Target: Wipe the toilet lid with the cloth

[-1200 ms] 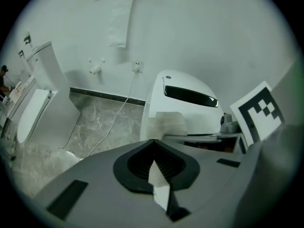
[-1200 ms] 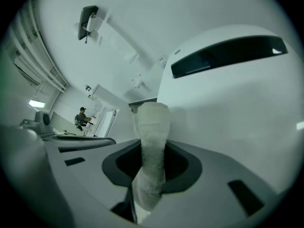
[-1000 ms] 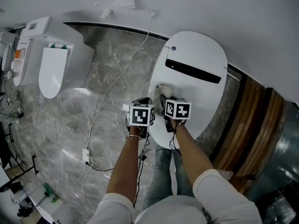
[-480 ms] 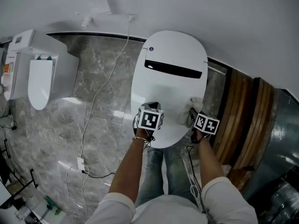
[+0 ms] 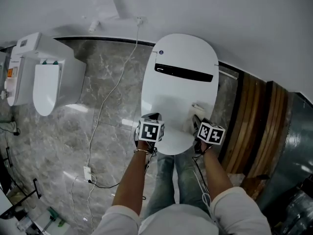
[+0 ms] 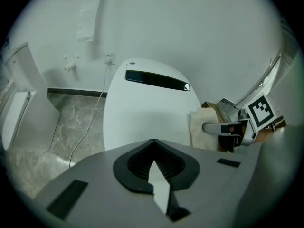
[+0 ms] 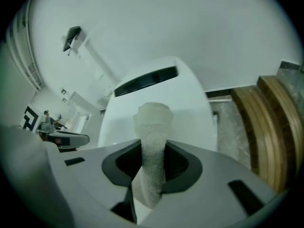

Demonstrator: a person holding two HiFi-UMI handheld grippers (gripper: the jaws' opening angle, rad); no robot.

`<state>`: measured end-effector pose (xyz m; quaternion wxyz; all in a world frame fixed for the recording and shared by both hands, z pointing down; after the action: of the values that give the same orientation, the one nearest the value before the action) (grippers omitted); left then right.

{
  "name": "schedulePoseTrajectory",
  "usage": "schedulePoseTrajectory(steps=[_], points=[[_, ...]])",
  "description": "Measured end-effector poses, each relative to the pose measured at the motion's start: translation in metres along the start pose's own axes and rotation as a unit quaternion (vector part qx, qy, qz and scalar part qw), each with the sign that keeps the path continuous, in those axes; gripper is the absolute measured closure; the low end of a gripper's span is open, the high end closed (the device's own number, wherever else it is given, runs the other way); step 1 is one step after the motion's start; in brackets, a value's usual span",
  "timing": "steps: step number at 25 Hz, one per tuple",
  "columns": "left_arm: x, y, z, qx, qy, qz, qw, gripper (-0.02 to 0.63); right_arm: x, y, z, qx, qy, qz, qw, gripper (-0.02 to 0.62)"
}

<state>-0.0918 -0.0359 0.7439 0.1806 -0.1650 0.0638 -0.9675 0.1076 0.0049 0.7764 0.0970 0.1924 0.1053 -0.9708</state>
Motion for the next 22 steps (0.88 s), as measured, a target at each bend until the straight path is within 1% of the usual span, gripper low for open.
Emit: schedulePoseTrajectory(steps=[3,5,8,10,12,14,16,18,19,22], points=[[0.026,-0.027,-0.006,0.011,0.014,-0.025,0.9995,0.594,0.084,-0.021,0.037,0.028,0.07,-0.031,0.997,0.495],[0.044,-0.043,-0.012,0.011,0.024,-0.04,0.9989,0.594,0.136,-0.036,0.06,0.047,0.103,-0.051,0.992,0.495],[0.068,-0.065,-0.023,0.01,0.037,-0.067,0.997,0.594,0.196,-0.058,0.089,0.071,0.128,-0.072,0.987,0.495],[0.076,-0.077,-0.025,0.011,0.039,-0.083,0.9957,0.594,0.212,-0.067,0.103,0.081,0.126,-0.073,0.986,0.495],[0.076,-0.083,-0.023,0.01,0.036,-0.091,0.9952,0.594,0.205,-0.068,0.11,0.085,0.115,-0.066,0.988,0.495],[0.07,-0.085,-0.019,0.01,0.029,-0.088,0.9956,0.594,0.189,-0.064,0.108,0.085,0.115,-0.063,0.988,0.495],[0.06,-0.086,-0.013,0.013,0.021,-0.083,0.9963,0.594,0.166,-0.062,0.097,0.083,0.115,-0.074,0.987,0.495],[0.043,-0.084,-0.005,0.018,0.006,-0.076,0.9969,0.594,0.134,-0.06,0.082,0.077,0.106,-0.083,0.988,0.495],[0.033,-0.081,0.0,0.019,-0.002,-0.073,0.9972,0.594,0.115,-0.06,0.073,0.073,0.1,-0.08,0.989,0.494],[0.0,-0.071,0.013,0.022,-0.025,-0.06,0.9977,0.594,0.053,-0.062,0.046,0.063,0.077,-0.05,0.994,0.489]])
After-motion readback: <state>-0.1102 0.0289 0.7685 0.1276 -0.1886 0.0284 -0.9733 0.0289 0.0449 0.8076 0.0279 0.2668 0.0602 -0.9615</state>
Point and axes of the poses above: the fingertips, and each gripper's own axes: z forward along the fingers, x to its left, y out of its top, the point moved 1 cm from there along -z, backward along the fingers, and after that the axes turned 15 degrees about x, right-handed, at the moved point
